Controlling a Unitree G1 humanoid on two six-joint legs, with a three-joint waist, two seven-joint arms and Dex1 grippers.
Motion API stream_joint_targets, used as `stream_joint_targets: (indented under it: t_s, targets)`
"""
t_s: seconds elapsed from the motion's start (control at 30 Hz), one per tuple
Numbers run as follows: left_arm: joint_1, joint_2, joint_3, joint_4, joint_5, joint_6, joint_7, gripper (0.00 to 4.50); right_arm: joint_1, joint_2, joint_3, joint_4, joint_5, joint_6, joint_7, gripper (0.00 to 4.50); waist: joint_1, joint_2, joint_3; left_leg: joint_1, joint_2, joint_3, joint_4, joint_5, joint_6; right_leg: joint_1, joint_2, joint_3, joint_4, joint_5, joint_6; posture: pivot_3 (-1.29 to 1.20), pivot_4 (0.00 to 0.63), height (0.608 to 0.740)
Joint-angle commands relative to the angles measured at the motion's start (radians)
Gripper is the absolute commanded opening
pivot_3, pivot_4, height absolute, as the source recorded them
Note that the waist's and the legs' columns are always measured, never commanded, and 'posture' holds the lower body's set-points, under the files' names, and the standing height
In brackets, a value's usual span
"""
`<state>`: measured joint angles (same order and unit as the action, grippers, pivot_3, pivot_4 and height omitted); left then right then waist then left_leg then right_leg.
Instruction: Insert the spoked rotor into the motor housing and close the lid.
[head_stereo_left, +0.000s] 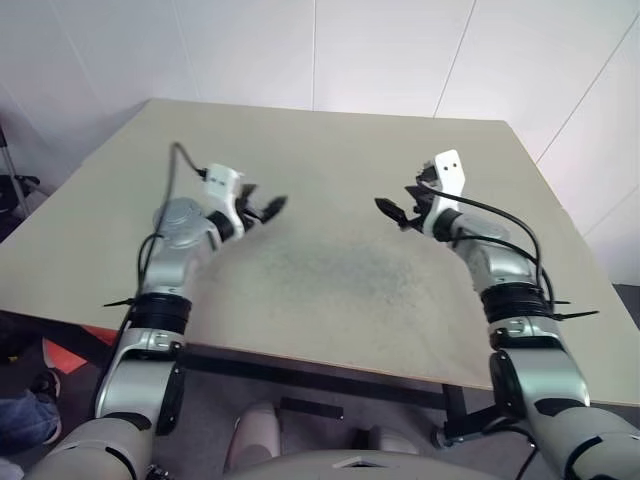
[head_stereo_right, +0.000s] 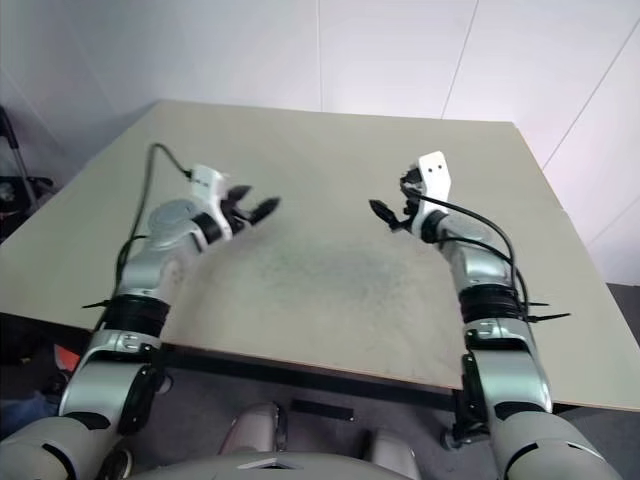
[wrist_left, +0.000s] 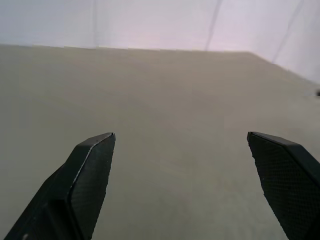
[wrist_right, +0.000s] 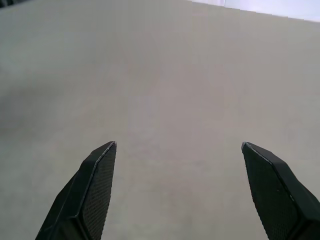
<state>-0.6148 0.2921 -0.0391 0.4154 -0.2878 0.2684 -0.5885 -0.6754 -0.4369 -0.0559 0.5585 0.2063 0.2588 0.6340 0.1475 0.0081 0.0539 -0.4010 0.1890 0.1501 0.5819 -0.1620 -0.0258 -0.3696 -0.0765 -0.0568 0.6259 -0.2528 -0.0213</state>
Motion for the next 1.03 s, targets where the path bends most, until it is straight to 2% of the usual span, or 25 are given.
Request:
stream_joint_targets:
  t_s: [0.03, 0.17, 0.27, 0.37, 0.53, 1.03]
  targets:
    - [-0.015, -0.041, -0.058, -0.01, 0.07, -0.044, 0.005, 4.47, -0.012, -0.033, 0.003, -0.008, -0.048, -0.059, -0.015, 4.5, -0.003, 0.0, 0.0, 0.0, 0.0, 0.0, 0.0, 0.001, 0.003, 0.0, 0.0, 0.0, 0.0, 0.0, 0.0, 0.0, 0.0, 0.74]
    - [-0.047, -0.096, -0.076, 0.082, 0.119, -0.066, 0.035, 4.47, -0.009, -0.041, -0.005, 0.002, -0.073, -0.07, -0.041, 4.5, -0.01, 0.001, 0.0, 0.0, 0.001, 0.001, 0.0, 0.004, 0.01, -0.001, 0.001, 0.0, 0.001, 0.001, -0.003, 0.0, 0.0, 0.74]
    - [-0.068, -0.108, -0.096, 0.143, 0.15, -0.096, 0.007, 4.47, 0.041, -0.042, 0.006, -0.07, -0.055, -0.077, 0.025, 4.5, -0.014, 0.002, 0.0, 0.001, 0.0, 0.001, 0.0, 0.006, 0.014, 0.0, 0.001, 0.0, 0.001, 0.0, -0.008, 0.0, 0.0, 0.74]
    - [-0.079, -0.106, -0.068, 0.147, 0.129, -0.102, -0.029, 4.47, 0.11, -0.046, 0.02, -0.162, -0.032, -0.075, 0.104, 4.5, -0.013, 0.002, 0.0, 0.001, 0.0, 0.0, 0.0, 0.006, 0.017, 0.001, 0.001, 0.0, 0.0, 0.0, -0.008, 0.0, 0.0, 0.74]
    - [-0.075, -0.083, -0.068, 0.12, 0.131, -0.095, -0.087, 4.47, 0.148, -0.05, 0.009, -0.2, -0.027, -0.063, 0.118, 4.5, -0.014, 0.003, 0.0, 0.001, 0.0, 0.0, 0.001, 0.007, 0.019, 0.001, 0.0, 0.0, 0.001, 0.001, -0.01, 0.0, 0.0, 0.74]
    - [-0.033, -0.039, -0.087, 0.004, 0.148, -0.026, -0.151, 4.47, 0.063, 0.0, 0.029, -0.051, -0.067, -0.145, 0.091, 4.5, -0.02, 0.003, 0.0, 0.002, 0.001, 0.0, 0.001, 0.007, 0.02, 0.001, 0.0, 0.0, 0.001, 0.001, -0.011, 0.0, 0.0, 0.74]
